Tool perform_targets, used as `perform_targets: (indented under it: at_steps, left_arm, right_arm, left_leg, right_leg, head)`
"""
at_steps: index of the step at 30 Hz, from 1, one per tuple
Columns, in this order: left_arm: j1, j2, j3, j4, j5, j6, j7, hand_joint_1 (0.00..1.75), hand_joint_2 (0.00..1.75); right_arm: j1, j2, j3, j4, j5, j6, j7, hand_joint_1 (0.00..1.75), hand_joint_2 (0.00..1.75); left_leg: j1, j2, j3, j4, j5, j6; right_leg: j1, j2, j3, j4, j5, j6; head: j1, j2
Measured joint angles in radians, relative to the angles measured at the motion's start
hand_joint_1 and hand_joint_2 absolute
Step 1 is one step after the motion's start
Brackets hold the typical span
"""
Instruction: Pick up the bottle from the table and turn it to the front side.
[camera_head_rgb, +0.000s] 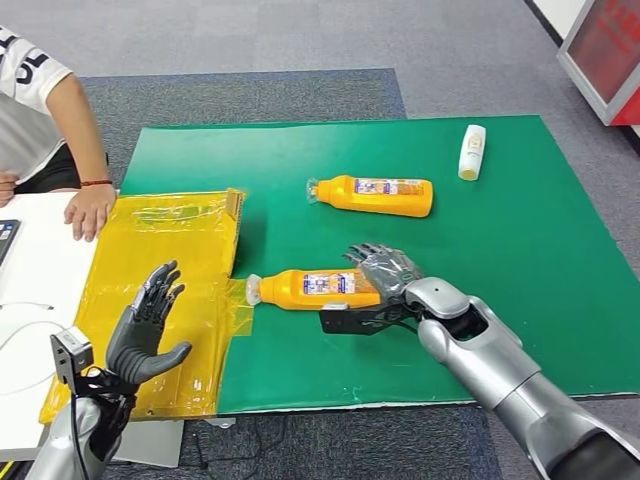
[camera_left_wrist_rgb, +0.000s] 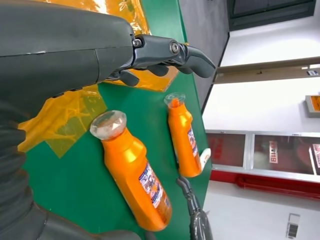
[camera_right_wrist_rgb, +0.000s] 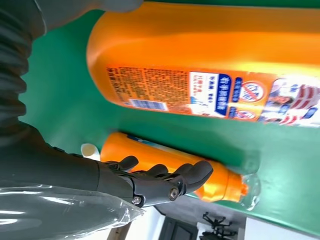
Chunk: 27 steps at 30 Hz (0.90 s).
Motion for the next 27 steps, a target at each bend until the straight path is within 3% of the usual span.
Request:
perform_targets:
  at_steps: [17,27]
  left_arm:
    - [-0.025,-0.009,0.0,0.0,-0.008,-0.01,0.015,0.0,1.75]
    - [-0.043,-0.014,-0.001,0.0,-0.006,-0.004,0.016,0.0,1.75]
  right_arm:
    - [-0.059,0.09,0.082,0.107,-0.081,0.041,0.064,0.0,1.75]
    - [-0.095,0.127,0.142,0.171,-0.055,0.077,0.104,0.0,1.75]
  left_leg:
    - [0.0,0.0,0.0,0.0,0.0,0.0]
    - [0.0,0.0,0.0,0.0,0.0,0.0]
  right_leg:
    - [0.0,0.0,0.0,0.0,0.0,0.0]
    - [0.0,0.0,0.0,0.0,0.0,0.0]
  head:
    - [0.0,0.0]
    - [0.0,0.0]
